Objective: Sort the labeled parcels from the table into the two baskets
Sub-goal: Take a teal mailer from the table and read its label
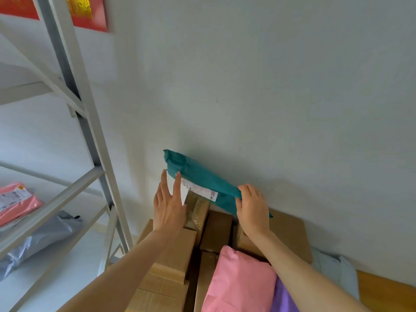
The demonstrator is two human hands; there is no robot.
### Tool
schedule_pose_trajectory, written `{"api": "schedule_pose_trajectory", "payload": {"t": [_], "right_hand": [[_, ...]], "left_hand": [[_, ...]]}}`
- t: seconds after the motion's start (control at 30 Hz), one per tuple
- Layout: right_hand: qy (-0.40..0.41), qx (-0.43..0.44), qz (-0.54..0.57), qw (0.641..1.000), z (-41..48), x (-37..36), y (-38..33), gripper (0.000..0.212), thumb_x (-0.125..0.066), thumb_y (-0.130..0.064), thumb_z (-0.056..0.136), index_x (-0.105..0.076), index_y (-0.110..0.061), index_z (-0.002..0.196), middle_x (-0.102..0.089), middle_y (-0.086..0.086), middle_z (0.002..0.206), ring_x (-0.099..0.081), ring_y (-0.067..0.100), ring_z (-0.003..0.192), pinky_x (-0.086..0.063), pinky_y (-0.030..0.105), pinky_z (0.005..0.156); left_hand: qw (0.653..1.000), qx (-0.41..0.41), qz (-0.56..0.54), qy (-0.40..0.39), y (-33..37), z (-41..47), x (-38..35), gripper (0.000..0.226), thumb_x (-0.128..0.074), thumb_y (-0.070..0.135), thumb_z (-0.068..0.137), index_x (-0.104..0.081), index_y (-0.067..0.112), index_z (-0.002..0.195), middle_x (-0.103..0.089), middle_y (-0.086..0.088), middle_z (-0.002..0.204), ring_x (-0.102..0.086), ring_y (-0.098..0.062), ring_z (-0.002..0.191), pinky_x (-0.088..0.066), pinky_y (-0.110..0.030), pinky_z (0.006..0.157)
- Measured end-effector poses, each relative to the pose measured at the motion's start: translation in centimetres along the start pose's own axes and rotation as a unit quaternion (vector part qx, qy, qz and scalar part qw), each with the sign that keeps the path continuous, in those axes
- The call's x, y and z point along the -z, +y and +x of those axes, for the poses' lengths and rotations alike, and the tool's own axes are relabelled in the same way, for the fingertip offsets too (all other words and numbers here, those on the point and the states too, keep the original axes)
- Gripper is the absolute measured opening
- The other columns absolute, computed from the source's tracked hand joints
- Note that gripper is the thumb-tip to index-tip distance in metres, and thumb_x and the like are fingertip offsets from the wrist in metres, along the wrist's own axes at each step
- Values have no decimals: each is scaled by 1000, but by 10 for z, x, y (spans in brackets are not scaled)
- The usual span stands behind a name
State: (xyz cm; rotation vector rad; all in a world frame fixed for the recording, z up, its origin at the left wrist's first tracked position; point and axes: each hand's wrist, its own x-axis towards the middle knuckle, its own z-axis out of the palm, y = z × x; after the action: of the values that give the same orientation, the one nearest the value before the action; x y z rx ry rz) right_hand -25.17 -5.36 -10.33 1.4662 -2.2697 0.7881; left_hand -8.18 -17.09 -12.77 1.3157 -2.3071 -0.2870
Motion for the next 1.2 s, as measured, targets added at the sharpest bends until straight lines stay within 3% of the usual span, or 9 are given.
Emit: {"api": "schedule_pose_trajectory", "payload": {"t": [0.13, 0.23, 0.33, 0.43, 0.57, 0.7, 0.8, 0.97, 1.2], "right_hand": [[24, -36, 70, 997, 2, 18, -4, 11, -62, -9, 90, -62, -6, 100, -61, 4, 94, -57, 23, 89, -49, 34, 77], [38, -83, 131, 987, -2, 29, -8, 14, -60, -14, 92, -61, -7, 105, -60, 3, 96, -55, 20, 90, -50, 36, 77], [28, -153, 224, 962, -12, 41, -10, 11, -58, -20, 94, -59, -13, 103, -59, -3, 94, -57, 14, 87, -49, 28, 74], [18, -217, 323, 921, -26, 58, -11, 4, -60, -20, 93, -56, -19, 95, -60, -10, 87, -59, 10, 82, -47, 22, 67], [17, -273, 406, 872, -53, 84, -7, 2, -62, -16, 92, -61, -15, 93, -65, -3, 89, -62, 12, 84, -50, 24, 68], [9, -290, 446, 847, -86, 112, -2, 6, -63, -15, 91, -65, -11, 95, -68, 0, 89, -64, 13, 84, -50, 22, 67], [2, -290, 467, 835, -113, 129, -2, 7, -65, -15, 90, -67, -10, 95, -71, 1, 88, -66, 12, 80, -49, 16, 61], [-27, -279, 499, 820, -154, 153, -7, 4, -66, -13, 89, -68, -11, 92, -72, -1, 86, -67, 7, 74, -47, 11, 56], [-106, -264, 535, 796, -189, 190, -17, 18, -70, -16, 86, -68, -15, 104, -74, -1, 98, -70, 15, 91, -56, 29, 78]], "left_hand": [[999, 14, -15, -43, 11, -5, 13, 82, -58, 31, 94, 0, 28, 152, 19, -4, 158, -8, -31, 147, -20, -43, 116], [991, 42, -70, -107, 20, -8, 25, 62, -57, 39, 93, -28, 25, 146, -11, -6, 158, -32, -28, 138, -40, -40, 105], [966, 109, -186, -141, 32, -16, 38, 59, -57, 48, 91, -40, 19, 139, -41, -7, 144, -52, -24, 120, -46, -30, 93], [917, 168, -322, -166, 46, -25, 49, 69, -63, 53, 85, -43, 15, 138, -52, -7, 136, -58, -24, 113, -49, -34, 94], [825, 206, -484, -208, 62, -47, 72, 71, -71, 55, 77, -51, 16, 133, -62, -3, 120, -61, -20, 101, -49, -35, 78], [773, 192, -555, -239, 77, -79, 93, 68, -79, 43, 73, -53, 18, 130, -67, 0, 117, -62, -22, 109, -45, -43, 97], [772, 198, -552, -245, 86, -108, 104, 64, -81, 36, 73, -51, 20, 127, -64, -2, 119, -59, -25, 112, -39, -50, 107], [781, 206, -538, -241, 87, -151, 121, 66, -83, 33, 67, -56, 15, 124, -67, -3, 115, -61, -25, 110, -41, -49, 106], [784, 189, -537, -248, 83, -197, 149, 62, -82, 26, 71, -51, 10, 122, -67, -8, 114, -66, -25, 103, -53, -43, 94]]}}
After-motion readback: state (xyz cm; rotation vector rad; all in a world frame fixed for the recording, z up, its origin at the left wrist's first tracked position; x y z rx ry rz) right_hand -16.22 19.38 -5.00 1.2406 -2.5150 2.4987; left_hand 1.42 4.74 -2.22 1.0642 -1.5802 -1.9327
